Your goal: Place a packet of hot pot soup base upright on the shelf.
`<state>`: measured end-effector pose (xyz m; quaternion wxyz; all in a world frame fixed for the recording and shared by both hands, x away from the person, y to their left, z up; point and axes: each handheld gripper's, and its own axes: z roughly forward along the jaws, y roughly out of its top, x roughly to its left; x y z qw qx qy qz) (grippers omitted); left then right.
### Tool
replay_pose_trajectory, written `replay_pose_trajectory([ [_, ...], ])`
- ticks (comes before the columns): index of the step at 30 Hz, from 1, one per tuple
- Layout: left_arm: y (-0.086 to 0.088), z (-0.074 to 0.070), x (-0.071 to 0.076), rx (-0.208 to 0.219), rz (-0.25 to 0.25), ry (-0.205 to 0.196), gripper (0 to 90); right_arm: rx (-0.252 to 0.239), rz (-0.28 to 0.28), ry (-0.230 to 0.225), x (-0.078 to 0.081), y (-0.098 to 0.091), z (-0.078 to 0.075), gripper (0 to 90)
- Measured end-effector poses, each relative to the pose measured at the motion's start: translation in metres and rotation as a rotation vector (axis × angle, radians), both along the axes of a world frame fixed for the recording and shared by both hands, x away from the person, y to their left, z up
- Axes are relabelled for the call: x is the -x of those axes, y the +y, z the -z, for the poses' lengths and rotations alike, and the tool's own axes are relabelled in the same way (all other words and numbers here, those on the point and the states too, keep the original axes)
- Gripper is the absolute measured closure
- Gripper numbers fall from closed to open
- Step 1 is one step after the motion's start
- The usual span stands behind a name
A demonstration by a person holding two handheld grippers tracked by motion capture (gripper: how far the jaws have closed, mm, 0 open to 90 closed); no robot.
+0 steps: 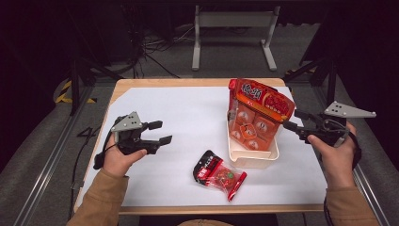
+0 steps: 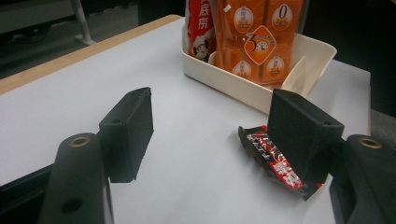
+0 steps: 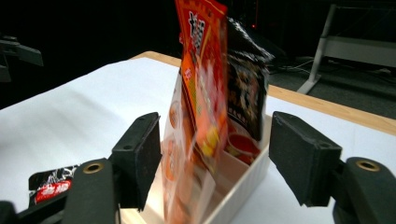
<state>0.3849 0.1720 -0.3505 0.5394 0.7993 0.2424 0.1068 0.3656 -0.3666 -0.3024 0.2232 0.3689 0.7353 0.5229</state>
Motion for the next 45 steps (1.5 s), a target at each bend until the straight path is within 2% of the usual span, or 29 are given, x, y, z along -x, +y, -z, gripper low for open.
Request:
replay_pose_trajectory([
  [7,-0.007,0.001,0.005,-0.012,0.02,0.007,31.6,0.018,0.019,0.004,0.01,-0.014,0.009,30.8],
  [9,-0.008,0.001,0.005,-0.023,0.025,0.01,31.1,0.039,0.027,0.009,0.012,-0.018,0.016,30.5],
  [13,-0.011,0.004,0.005,-0.038,0.03,0.018,30.9,0.032,0.029,0.012,0.014,-0.02,0.023,30.5],
  [19,-0.015,0.009,0.009,-0.036,0.027,0.039,29.4,0.038,0.03,0.037,0.01,-0.021,0.032,30.5],
  [21,-0.017,0.012,0.01,-0.039,0.029,0.031,29.0,0.046,0.033,0.039,0.009,-0.021,0.034,30.5],
  [26,-0.023,0.018,0.011,-0.026,0.037,0.076,27.4,0.051,0.043,0.05,0.007,-0.024,0.04,30.5],
  [32,-0.03,0.027,0.011,-0.04,0.045,0.073,28.4,0.047,0.048,0.056,0.005,-0.026,0.044,30.5],
  [35,-0.034,0.034,0.01,-0.054,0.071,0.074,29.1,0.044,0.051,0.063,0.004,-0.026,0.046,30.5],
  [38,-0.041,0.042,0.01,-0.059,0.087,0.118,31.3,0.046,0.054,0.067,0.004,-0.026,0.048,30.2],
  [45,-0.056,0.057,0.01,-0.067,0.139,0.165,37.2,0.044,0.058,0.06,0.004,-0.027,0.048,29.9],
])
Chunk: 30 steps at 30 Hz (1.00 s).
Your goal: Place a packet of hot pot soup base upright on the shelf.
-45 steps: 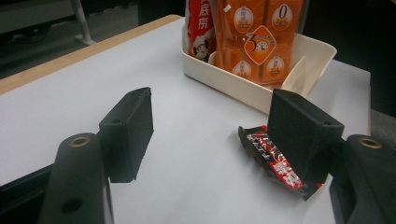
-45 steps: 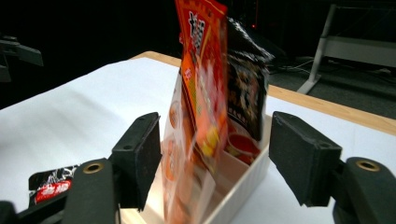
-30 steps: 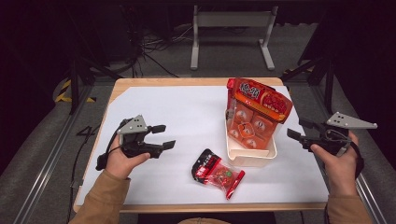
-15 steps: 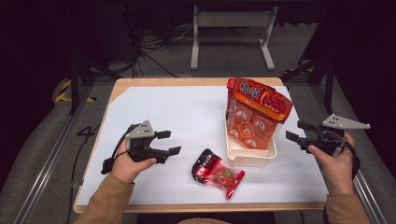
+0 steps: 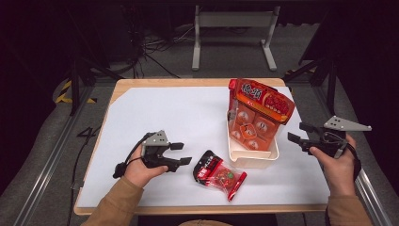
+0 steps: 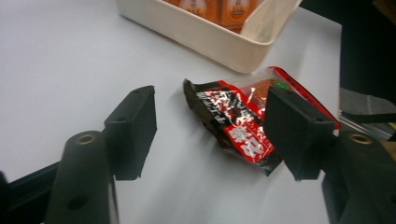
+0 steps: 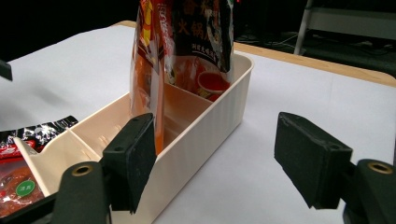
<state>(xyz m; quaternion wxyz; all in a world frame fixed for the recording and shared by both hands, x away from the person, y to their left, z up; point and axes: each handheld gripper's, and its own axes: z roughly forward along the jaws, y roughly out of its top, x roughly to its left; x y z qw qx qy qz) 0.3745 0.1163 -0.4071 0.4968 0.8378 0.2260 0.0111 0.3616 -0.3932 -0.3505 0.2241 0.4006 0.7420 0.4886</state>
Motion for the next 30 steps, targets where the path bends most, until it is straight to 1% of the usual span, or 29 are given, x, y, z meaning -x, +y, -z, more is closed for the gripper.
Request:
replay_pose_trajectory([
  [3,-0.006,0.006,0.001,-0.004,0.016,0.024,38.3,0.0,-0.001,0.0,0.0,0.0,0.0,29.7],
  [4,-0.008,0.009,0.001,-0.004,0.027,0.042,38.8,0.0,-0.001,-0.001,0.0,0.0,0.0,29.5],
  [7,-0.012,0.013,0.002,-0.015,0.032,0.047,39.3,0.006,0.002,-0.003,0.0,0.001,-0.001,29.5],
  [8,-0.014,0.015,0.002,-0.018,0.036,0.054,39.2,0.01,0.002,-0.003,0.001,0.001,-0.001,29.5],
  [10,-0.015,0.016,0.002,-0.021,0.037,0.061,39.1,0.01,0.003,-0.005,0.001,0.001,-0.001,29.5],
  [12,-0.017,0.02,0.002,-0.037,0.043,0.069,38.9,0.01,0.002,-0.005,0.0,0.001,-0.001,29.4],
  [17,-0.02,0.024,0.002,-0.049,0.051,0.084,38.3,0.01,0.001,-0.004,0.0,0.002,0.0,29.5],
  [25,-0.026,0.031,0.004,-0.071,0.058,0.135,36.7,0.007,0.0,-0.004,0.0,0.002,0.0,29.4],
  [26,-0.026,0.031,0.004,-0.071,0.058,0.135,36.2,0.007,0.0,-0.004,0.0,0.002,0.0,29.4],
  [29,-0.027,0.034,0.004,-0.078,0.063,0.155,35.6,0.007,-0.001,-0.004,0.0,0.002,0.0,29.4],
  [30,-0.027,0.034,0.004,-0.078,0.063,0.155,35.5,0.007,-0.001,-0.004,0.0,0.002,0.0,29.4],
])
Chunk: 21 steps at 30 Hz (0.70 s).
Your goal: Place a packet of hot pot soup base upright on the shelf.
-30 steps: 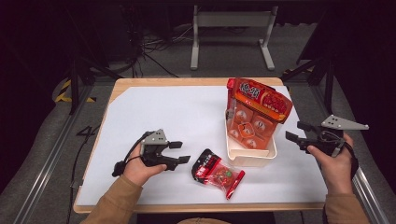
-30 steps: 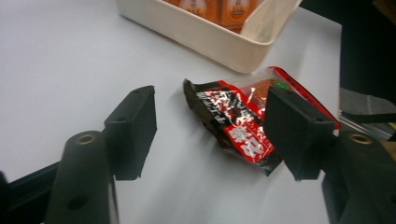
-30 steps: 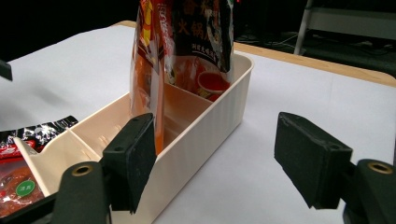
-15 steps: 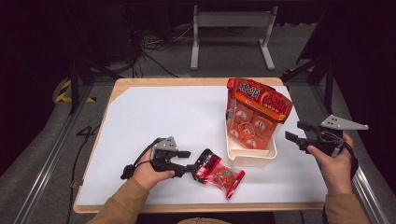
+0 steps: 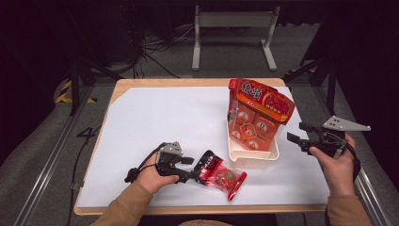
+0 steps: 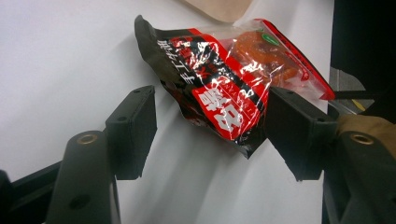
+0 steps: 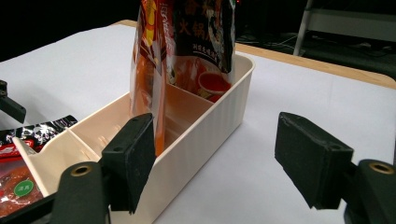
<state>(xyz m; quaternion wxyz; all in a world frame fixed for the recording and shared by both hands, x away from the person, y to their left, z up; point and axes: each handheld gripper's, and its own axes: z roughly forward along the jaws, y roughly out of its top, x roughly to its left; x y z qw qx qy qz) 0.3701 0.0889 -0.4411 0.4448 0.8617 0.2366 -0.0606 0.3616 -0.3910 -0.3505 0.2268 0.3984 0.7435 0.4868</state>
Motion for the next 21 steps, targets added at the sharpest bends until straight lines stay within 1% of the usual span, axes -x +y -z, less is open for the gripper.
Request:
replay_pose_trajectory([
  [6,-0.003,0.005,0.001,-0.024,0.016,0.027,35.4,0.001,-0.006,-0.003,-0.001,0.001,0.0,29.3],
  [12,-0.005,0.008,0.001,-0.043,0.029,0.044,35.7,0.0,-0.012,-0.004,-0.002,0.003,0.001,29.1],
  [17,-0.008,0.009,0.002,-0.043,0.04,0.054,37.9,0.004,-0.016,-0.001,-0.002,0.005,0.002,29.2],
  [19,-0.011,0.009,0.002,-0.041,0.048,0.063,39.1,-0.001,-0.018,-0.004,-0.003,0.003,0.002,29.2],
  [21,-0.014,0.01,0.002,-0.045,0.049,0.063,41.1,-0.006,-0.012,-0.006,-0.002,0.002,0.001,29.2],
])
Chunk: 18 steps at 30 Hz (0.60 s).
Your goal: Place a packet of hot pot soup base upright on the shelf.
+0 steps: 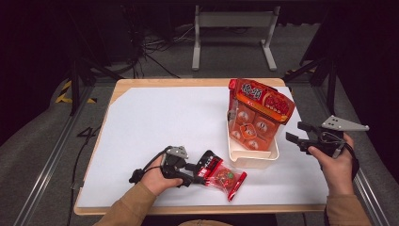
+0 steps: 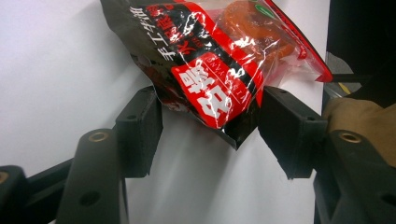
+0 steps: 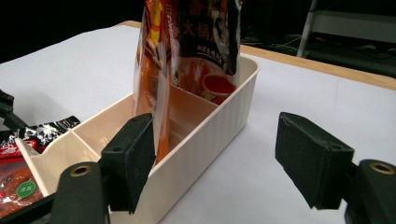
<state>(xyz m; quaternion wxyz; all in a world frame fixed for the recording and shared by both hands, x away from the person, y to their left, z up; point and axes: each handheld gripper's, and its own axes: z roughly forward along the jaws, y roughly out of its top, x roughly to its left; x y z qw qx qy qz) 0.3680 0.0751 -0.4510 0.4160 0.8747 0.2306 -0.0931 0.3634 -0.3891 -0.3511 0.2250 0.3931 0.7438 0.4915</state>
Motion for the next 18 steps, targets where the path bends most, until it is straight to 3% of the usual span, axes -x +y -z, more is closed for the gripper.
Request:
replay_pose_trajectory([
  [5,0.0001,-0.0014,-0.0003,0.002,-0.014,0.003,49.9,-0.002,-0.002,-0.003,0.0002,-0.0007,0.0001,29.2],
  [9,0.0011,-0.0021,-0.0008,0.013,-0.021,0.039,59.1,-0.004,-0.001,0.001,-0.0004,0.0003,0.0007,29.2],
  [12,-0.0003,-0.0012,-0.0005,0.007,-0.025,0.044,63.1,-0.007,-0.003,-0.002,-0.0002,0.0,0.0005,29.2],
  [18,-0.0013,-0.0026,-0.001,0.004,-0.063,0.055,74.7,-0.006,-0.003,0.0,-0.0004,0.0003,0.0009,29.3],
])
